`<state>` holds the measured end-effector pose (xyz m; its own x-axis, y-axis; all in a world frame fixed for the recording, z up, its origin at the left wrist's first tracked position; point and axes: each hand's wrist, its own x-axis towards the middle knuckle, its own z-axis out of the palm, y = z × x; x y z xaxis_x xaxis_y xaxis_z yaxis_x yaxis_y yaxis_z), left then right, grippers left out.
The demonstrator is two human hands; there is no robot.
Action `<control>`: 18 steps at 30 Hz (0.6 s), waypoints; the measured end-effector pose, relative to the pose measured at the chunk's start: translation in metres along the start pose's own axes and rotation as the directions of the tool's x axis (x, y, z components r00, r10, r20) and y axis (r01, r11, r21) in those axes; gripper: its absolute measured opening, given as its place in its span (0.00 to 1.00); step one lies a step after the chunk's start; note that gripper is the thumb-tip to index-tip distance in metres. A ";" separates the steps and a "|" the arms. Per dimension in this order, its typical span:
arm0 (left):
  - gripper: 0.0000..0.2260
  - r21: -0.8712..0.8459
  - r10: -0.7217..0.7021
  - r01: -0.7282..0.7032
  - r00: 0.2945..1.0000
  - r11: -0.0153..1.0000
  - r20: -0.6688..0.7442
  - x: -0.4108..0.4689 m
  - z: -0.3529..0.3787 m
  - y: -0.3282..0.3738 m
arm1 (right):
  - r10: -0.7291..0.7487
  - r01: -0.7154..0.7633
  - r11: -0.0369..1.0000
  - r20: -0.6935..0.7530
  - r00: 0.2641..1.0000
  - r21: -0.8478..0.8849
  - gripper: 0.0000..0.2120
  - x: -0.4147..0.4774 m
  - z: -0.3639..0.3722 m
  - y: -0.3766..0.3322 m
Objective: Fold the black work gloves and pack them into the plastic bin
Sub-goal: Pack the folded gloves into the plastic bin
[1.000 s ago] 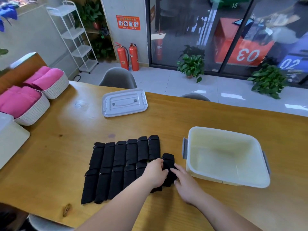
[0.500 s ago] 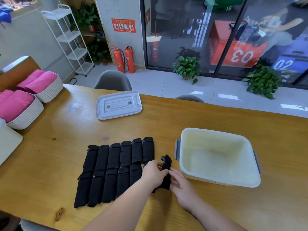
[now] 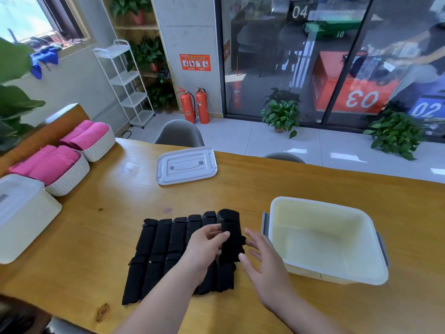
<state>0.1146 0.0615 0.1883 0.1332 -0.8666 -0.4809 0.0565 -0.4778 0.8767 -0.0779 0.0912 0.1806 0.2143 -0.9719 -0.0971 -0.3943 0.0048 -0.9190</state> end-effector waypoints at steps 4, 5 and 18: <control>0.17 -0.069 0.046 -0.037 0.990 0.997 0.134 0.000 0.010 0.020 | 0.160 -0.152 0.979 -0.051 0.986 0.132 0.31 0.021 -0.023 -0.018; 0.16 -0.088 0.064 -0.050 0.984 0.995 0.168 -0.001 0.015 0.024 | 0.187 -0.178 0.969 -0.040 0.982 0.174 0.31 0.025 -0.031 -0.021; 0.14 0.202 0.168 -0.210 0.964 0.957 0.208 0.013 0.095 0.040 | 0.331 -0.260 0.844 -0.073 0.941 0.469 0.18 0.032 -0.139 -0.005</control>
<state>0.0241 0.0178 0.2157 -0.0679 -0.9451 -0.3196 -0.1737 -0.3042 0.9366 -0.1937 0.0275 0.2352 0.0061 -0.9301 -0.3673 0.0310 0.3673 -0.9296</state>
